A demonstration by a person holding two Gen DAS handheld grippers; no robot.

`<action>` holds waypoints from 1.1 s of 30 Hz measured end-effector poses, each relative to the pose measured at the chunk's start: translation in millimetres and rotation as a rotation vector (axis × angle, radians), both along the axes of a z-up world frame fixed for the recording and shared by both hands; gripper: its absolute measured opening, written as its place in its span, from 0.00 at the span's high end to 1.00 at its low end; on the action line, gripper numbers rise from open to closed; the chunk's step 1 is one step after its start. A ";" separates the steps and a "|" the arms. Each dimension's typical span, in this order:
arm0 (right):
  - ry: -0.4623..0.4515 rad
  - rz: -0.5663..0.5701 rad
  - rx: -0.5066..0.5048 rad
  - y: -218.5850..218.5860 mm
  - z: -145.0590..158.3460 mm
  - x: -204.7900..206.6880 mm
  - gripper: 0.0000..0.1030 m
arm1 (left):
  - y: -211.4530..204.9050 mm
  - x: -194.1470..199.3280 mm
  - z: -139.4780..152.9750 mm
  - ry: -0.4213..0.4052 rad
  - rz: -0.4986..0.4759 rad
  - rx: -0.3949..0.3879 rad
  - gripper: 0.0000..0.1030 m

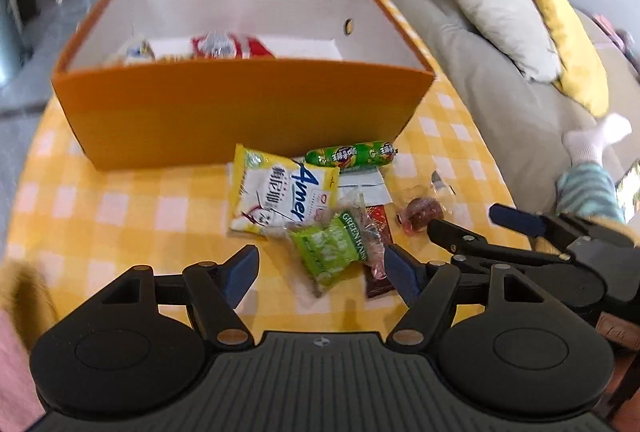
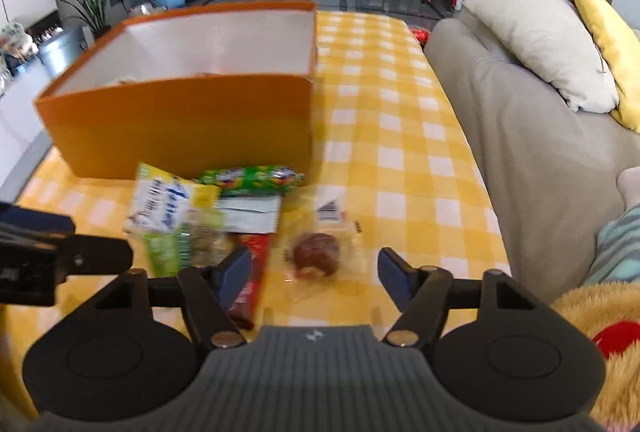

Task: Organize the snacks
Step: 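Move both grippers toward the green snack pack and clear treat bag, then grasp the green snack pack with the left gripper while the right grasps the clear treat bag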

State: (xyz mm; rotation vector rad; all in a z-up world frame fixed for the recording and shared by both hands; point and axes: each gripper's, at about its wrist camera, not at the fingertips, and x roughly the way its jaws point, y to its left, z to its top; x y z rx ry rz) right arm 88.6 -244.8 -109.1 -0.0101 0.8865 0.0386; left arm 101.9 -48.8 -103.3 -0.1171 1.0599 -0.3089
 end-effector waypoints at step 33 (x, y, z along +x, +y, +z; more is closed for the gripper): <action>0.034 0.127 -0.061 4.8 -40.9 36.4 0.50 | -14.2 34.4 -51.3 0.199 0.199 -0.059 0.32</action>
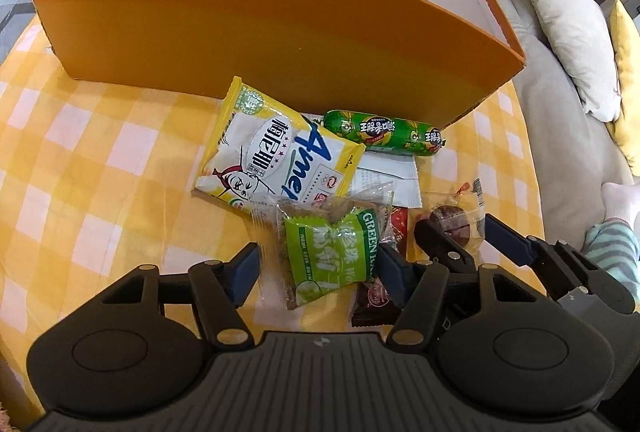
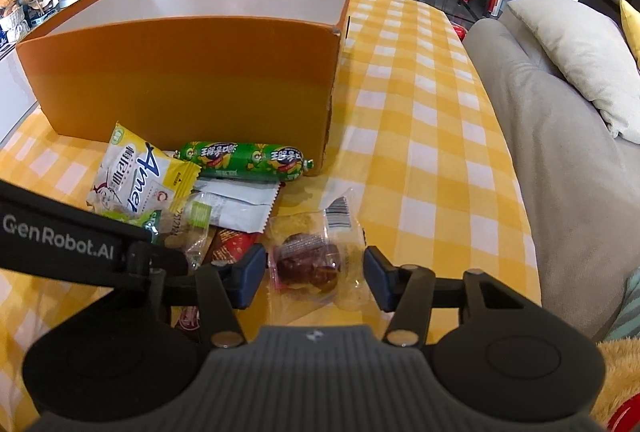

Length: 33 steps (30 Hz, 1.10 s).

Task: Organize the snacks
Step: 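Grasp the green snack pack with the left gripper while the right grasps the clear treat bag, then carry both held packs over the orange box and lower them inside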

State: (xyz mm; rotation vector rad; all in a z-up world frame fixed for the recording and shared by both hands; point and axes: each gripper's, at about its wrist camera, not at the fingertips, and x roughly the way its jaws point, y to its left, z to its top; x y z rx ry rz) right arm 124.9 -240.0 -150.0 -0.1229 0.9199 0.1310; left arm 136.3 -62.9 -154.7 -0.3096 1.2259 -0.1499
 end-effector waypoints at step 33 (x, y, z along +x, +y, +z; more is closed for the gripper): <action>-0.077 -0.011 0.067 10.4 57.0 -51.6 0.64 | 38.4 -38.7 69.1 -0.161 -0.021 -0.076 0.52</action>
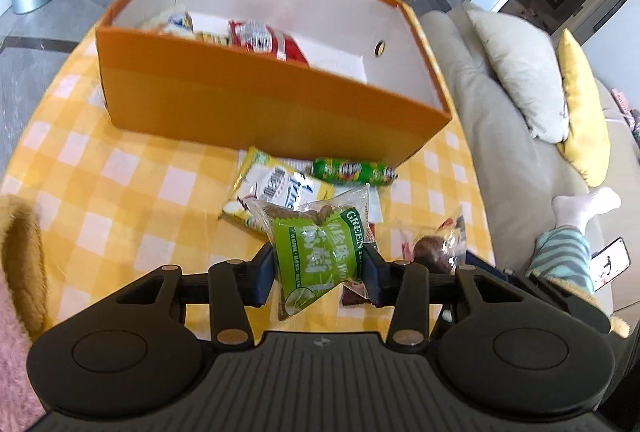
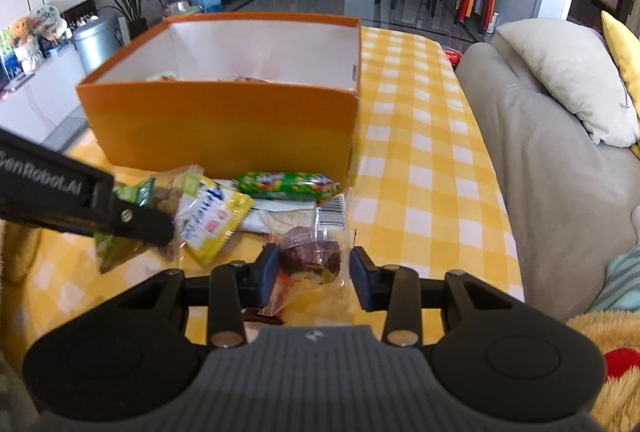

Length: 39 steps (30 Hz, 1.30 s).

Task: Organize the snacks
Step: 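Carry both held packs over the orange box and lower them inside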

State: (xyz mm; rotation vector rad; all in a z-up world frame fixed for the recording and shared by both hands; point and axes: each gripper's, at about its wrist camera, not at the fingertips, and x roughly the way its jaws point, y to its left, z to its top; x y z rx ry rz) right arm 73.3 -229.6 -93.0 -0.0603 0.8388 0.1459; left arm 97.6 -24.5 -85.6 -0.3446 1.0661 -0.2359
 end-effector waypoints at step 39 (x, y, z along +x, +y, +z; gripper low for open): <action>-0.072 0.231 0.153 51.2 92.3 148.4 0.64 | 57.7 143.2 72.8 -0.155 -0.156 0.172 0.52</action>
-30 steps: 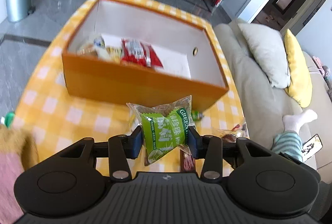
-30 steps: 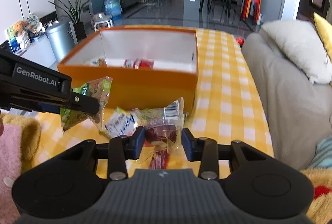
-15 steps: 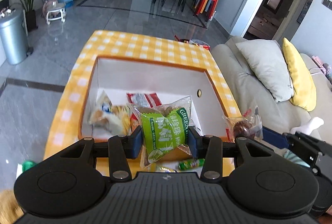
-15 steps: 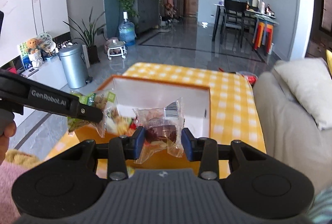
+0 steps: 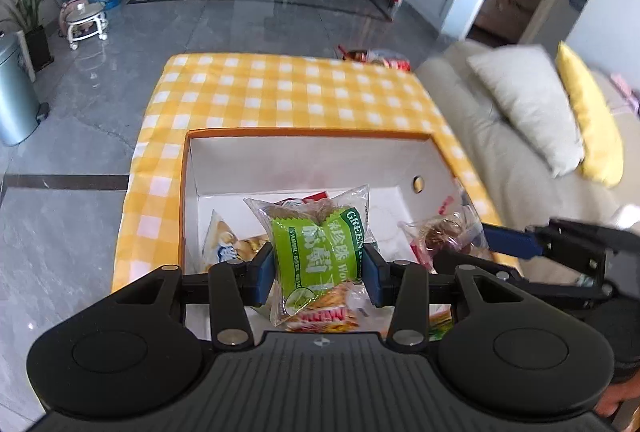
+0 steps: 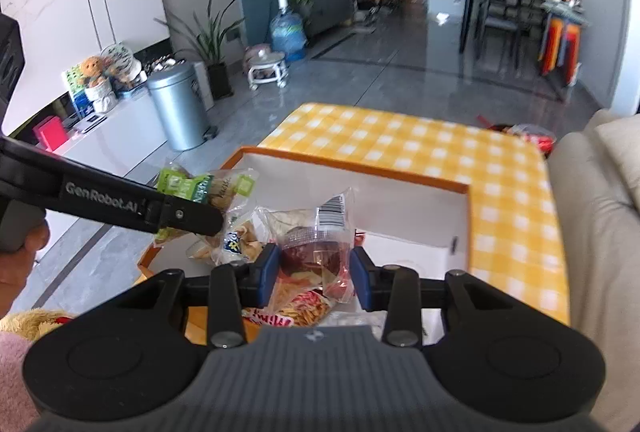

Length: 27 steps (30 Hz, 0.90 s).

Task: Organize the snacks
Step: 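Carry both held packs over the orange box and lower them inside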

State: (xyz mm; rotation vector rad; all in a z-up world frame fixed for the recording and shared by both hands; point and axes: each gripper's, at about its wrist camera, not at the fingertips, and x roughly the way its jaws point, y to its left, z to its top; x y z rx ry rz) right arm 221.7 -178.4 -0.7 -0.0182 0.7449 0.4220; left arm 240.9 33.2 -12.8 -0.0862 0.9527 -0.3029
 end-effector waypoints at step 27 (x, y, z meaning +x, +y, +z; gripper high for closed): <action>0.240 0.250 -0.551 42.7 -104.8 121.2 0.63 | -47.8 92.4 -95.6 0.071 -0.187 0.536 0.51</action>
